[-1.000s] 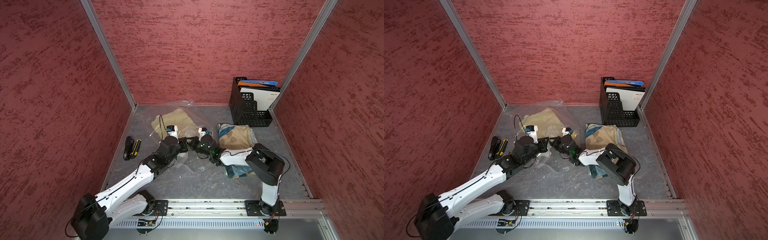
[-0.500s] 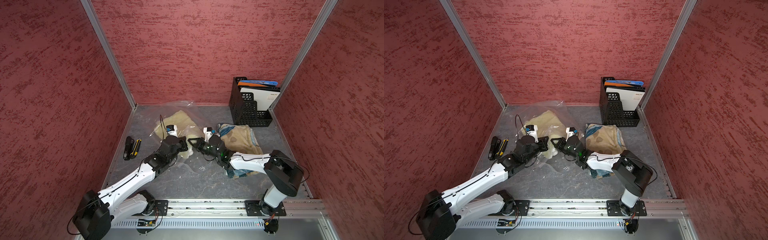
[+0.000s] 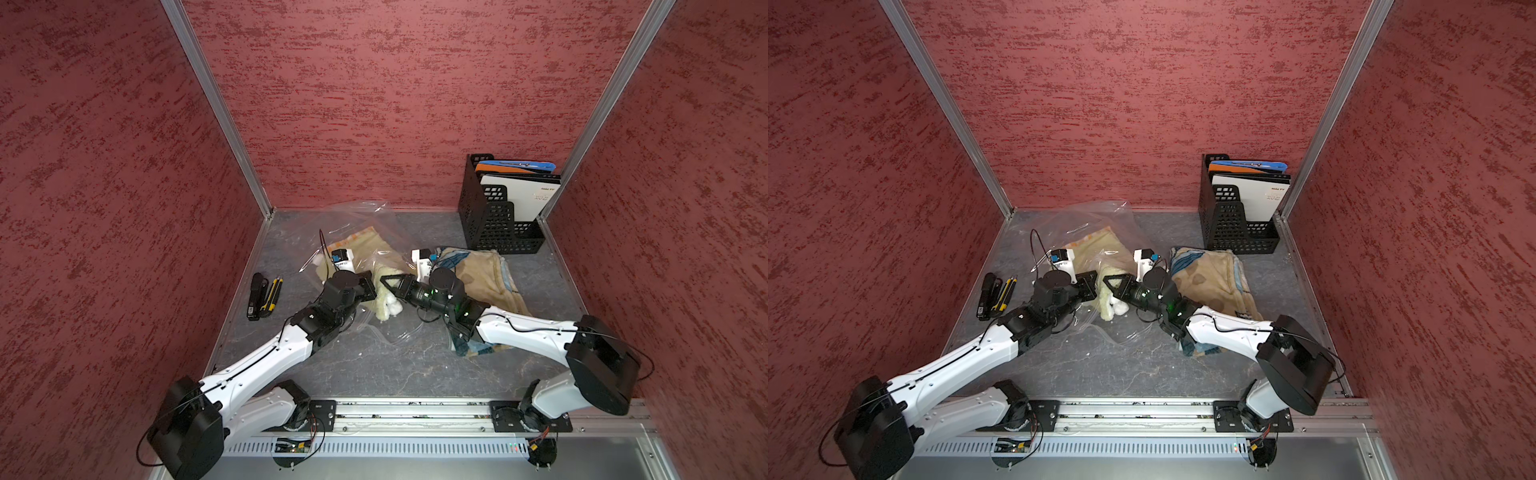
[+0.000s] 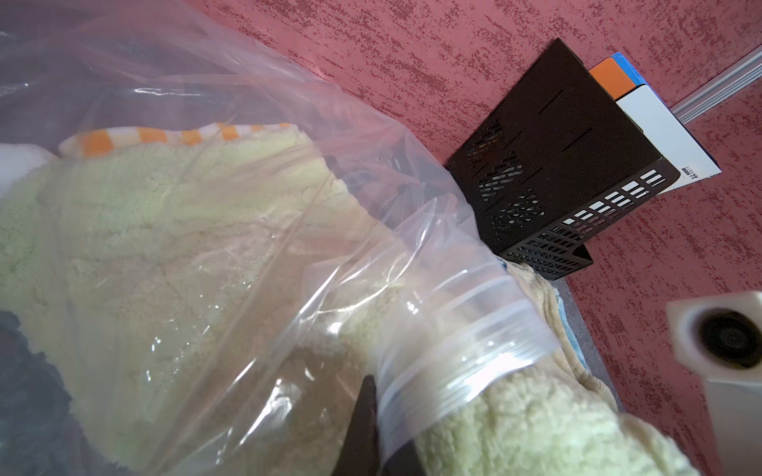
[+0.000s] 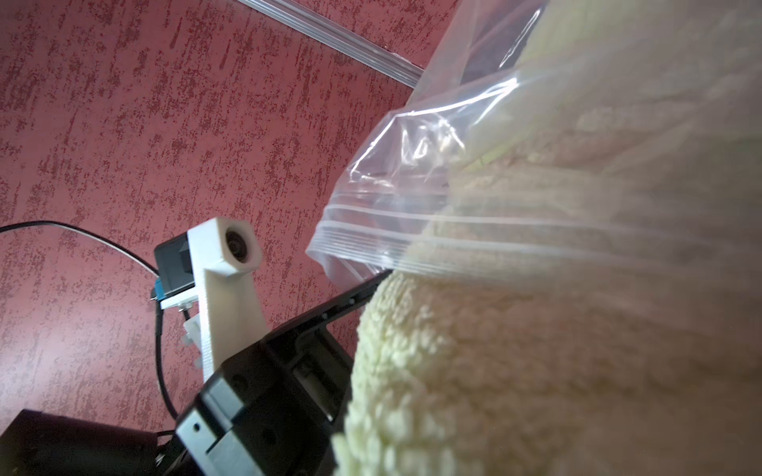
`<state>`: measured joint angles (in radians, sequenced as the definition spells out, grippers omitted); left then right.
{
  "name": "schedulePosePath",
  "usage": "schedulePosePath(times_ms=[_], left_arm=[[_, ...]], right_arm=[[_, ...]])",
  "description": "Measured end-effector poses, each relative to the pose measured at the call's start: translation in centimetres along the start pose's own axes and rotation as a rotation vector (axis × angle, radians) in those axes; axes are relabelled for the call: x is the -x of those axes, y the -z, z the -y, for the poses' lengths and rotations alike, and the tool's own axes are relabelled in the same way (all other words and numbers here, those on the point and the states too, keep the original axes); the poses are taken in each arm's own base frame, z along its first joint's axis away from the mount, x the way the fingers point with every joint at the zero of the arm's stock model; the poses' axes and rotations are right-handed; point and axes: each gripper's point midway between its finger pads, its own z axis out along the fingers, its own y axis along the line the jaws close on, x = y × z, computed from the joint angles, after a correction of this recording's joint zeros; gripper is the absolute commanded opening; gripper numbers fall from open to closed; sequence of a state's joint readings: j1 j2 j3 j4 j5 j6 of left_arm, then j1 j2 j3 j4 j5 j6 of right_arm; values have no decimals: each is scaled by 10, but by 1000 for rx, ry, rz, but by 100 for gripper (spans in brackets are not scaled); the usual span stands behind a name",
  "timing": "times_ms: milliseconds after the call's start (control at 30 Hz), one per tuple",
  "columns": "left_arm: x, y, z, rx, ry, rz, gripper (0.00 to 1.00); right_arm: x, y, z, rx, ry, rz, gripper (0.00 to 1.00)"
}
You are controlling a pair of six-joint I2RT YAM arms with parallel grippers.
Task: Take the blanket out of the vacuum bag
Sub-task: Take out the blanket from the vacuum bag.
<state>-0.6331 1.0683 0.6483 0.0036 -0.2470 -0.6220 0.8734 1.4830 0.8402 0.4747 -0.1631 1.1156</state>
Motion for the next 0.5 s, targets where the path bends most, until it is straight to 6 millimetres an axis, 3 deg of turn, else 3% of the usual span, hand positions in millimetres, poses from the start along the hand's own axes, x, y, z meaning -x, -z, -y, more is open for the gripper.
schedulePosePath(times_ms=[100,267,500], left_arm=[[-3,-1,-6,17,6,7,0],[-10,-3,-24,69,23,23,0],[-17,-8,-37,106,44,25,0]], right_arm=[[3,11,-16,12,34,-2,0],[17,36,-61,82,94,25,0],[26,64,-92,117,147,45,0]])
